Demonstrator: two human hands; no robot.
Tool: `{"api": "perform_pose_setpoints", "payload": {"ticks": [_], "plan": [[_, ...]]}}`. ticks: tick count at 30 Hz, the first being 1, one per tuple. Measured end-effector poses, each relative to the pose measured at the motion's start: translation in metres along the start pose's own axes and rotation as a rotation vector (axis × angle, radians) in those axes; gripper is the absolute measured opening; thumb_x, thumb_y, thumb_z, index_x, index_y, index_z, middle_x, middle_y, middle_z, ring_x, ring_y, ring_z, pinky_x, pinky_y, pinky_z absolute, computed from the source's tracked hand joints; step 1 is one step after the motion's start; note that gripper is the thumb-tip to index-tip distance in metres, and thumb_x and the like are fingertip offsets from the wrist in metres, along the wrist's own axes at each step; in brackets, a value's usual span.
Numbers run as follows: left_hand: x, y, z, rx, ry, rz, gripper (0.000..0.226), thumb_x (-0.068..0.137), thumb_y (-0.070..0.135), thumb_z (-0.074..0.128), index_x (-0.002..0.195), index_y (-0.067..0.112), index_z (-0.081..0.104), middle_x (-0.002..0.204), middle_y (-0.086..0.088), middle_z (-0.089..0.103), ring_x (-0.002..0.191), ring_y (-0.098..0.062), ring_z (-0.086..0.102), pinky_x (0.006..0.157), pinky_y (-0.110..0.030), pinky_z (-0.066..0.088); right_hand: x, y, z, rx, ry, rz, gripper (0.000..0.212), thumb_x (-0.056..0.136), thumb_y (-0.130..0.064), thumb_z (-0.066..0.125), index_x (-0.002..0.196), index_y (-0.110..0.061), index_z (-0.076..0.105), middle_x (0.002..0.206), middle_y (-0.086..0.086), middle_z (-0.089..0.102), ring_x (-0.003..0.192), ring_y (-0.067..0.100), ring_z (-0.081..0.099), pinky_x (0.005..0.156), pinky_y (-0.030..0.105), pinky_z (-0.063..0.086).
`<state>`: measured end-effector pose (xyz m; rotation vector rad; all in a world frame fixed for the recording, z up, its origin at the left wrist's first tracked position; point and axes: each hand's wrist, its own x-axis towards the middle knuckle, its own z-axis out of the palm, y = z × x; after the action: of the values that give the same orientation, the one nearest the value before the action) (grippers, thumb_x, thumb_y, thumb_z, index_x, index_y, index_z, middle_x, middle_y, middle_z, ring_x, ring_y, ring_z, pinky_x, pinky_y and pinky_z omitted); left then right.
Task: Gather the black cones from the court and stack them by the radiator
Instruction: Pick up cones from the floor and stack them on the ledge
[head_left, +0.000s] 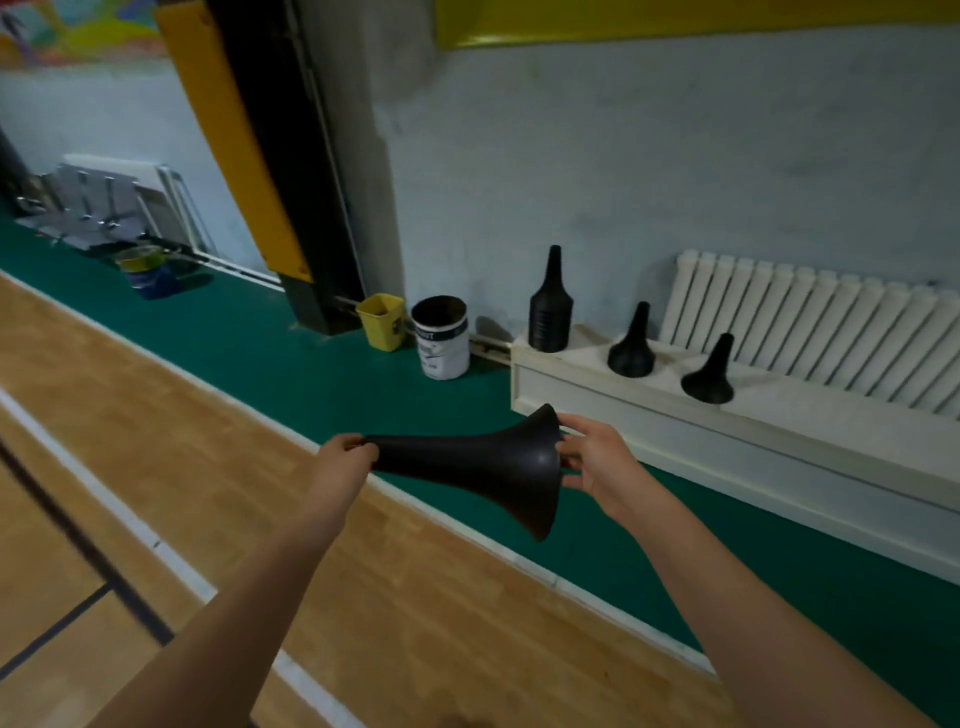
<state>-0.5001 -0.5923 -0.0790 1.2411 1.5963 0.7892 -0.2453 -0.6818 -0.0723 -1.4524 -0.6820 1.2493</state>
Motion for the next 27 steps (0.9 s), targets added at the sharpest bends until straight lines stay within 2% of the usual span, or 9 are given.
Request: {"api": "perform_pose_setpoints", "payload": {"ticks": [7, 9, 11, 15, 18, 20, 23, 25, 27], "plan": [[0.084, 0.047, 0.06, 0.015, -0.144, -0.032, 0.046, 0.095, 0.012, 0.051, 0.14, 0.004, 0.043, 0.118, -0.013, 0.05, 0.071, -0.015, 0.048, 0.086, -0.041, 0.046, 0.064, -0.018, -0.027, 0.041, 0.175, 0.034, 0.044, 0.09, 0.011, 0.038, 0.123, -0.015, 0.054, 0.101, 0.012, 0.064, 0.088, 0.026, 0.062, 0.071, 0.036, 0.054], [0.113, 0.06, 0.076, 0.016, -0.198, -0.025, 0.047, 0.095, 0.012, 0.051, 0.141, 0.003, 0.041, 0.127, -0.015, 0.049, 0.075, -0.016, 0.048, 0.084, -0.039, 0.044, 0.085, -0.027, -0.032, 0.025, 0.226, 0.036, 0.043, 0.09, 0.01, 0.038, 0.12, -0.016, 0.055, 0.102, 0.014, 0.064, 0.09, 0.027, 0.062, 0.072, 0.036, 0.054], [0.136, 0.072, 0.09, 0.011, -0.248, -0.022, 0.048, 0.096, 0.012, 0.05, 0.142, 0.004, 0.04, 0.118, -0.013, 0.053, 0.078, -0.016, 0.05, 0.08, -0.037, 0.044, 0.104, -0.034, -0.036, 0.006, 0.277, 0.032, 0.044, 0.088, 0.01, 0.038, 0.119, -0.015, 0.058, 0.1, 0.015, 0.064, 0.088, 0.027, 0.06, 0.07, 0.035, 0.054], [0.171, 0.091, 0.116, 0.052, -0.29, 0.017, 0.044, 0.097, 0.015, 0.046, 0.14, 0.007, 0.041, 0.132, -0.011, 0.049, 0.119, -0.03, 0.048, 0.101, -0.041, 0.041, 0.14, -0.044, -0.042, 0.058, 0.367, 0.03, 0.032, 0.093, -0.002, 0.041, 0.11, -0.015, 0.065, 0.093, 0.013, 0.063, 0.084, 0.026, 0.059, 0.064, 0.031, 0.052], [0.198, 0.098, 0.138, 0.075, -0.334, 0.053, 0.013, 0.097, 0.013, 0.045, 0.107, 0.014, 0.051, 0.089, -0.001, 0.047, 0.084, -0.021, 0.047, 0.087, -0.036, 0.039, 0.16, -0.048, -0.051, 0.104, 0.429, 0.03, 0.031, 0.094, -0.005, 0.041, 0.113, -0.015, 0.065, 0.095, 0.012, 0.065, 0.082, 0.026, 0.061, 0.061, 0.03, 0.052], [0.215, 0.107, 0.156, 0.138, -0.37, 0.094, 0.015, 0.096, 0.014, 0.045, 0.111, 0.014, 0.051, 0.092, -0.001, 0.048, 0.074, -0.013, 0.044, 0.083, -0.034, 0.038, 0.174, -0.051, -0.061, 0.098, 0.465, 0.029, 0.037, 0.092, 0.001, 0.039, 0.115, -0.016, 0.064, 0.095, 0.013, 0.065, 0.082, 0.026, 0.061, 0.063, 0.031, 0.053], [0.236, 0.121, 0.185, 0.194, -0.433, 0.122, 0.049, 0.097, 0.017, 0.045, 0.144, 0.006, 0.034, 0.128, -0.009, 0.05, 0.086, -0.014, 0.05, 0.087, -0.035, 0.043, 0.194, -0.057, -0.08, 0.084, 0.506, 0.021, 0.039, 0.091, 0.003, 0.038, 0.116, -0.014, 0.062, 0.094, 0.014, 0.064, 0.083, 0.027, 0.06, 0.068, 0.035, 0.052], [0.25, 0.129, 0.205, 0.198, -0.46, 0.128, 0.04, 0.097, 0.016, 0.045, 0.136, 0.007, 0.043, 0.106, -0.003, 0.053, 0.073, -0.01, 0.047, 0.077, -0.032, 0.042, 0.209, -0.063, -0.093, 0.08, 0.524, 0.013, 0.038, 0.092, 0.004, 0.037, 0.116, -0.014, 0.061, 0.092, 0.013, 0.064, 0.08, 0.025, 0.06, 0.066, 0.033, 0.051], [0.267, 0.14, 0.233, 0.212, -0.462, 0.12, 0.014, 0.096, 0.014, 0.045, 0.109, 0.015, 0.052, 0.087, 0.003, 0.046, 0.07, -0.011, 0.044, 0.076, -0.032, 0.04, 0.23, -0.071, -0.113, 0.078, 0.529, 0.0, 0.038, 0.092, 0.004, 0.037, 0.114, -0.015, 0.061, 0.09, 0.012, 0.063, 0.077, 0.024, 0.06, 0.062, 0.031, 0.052]]}}
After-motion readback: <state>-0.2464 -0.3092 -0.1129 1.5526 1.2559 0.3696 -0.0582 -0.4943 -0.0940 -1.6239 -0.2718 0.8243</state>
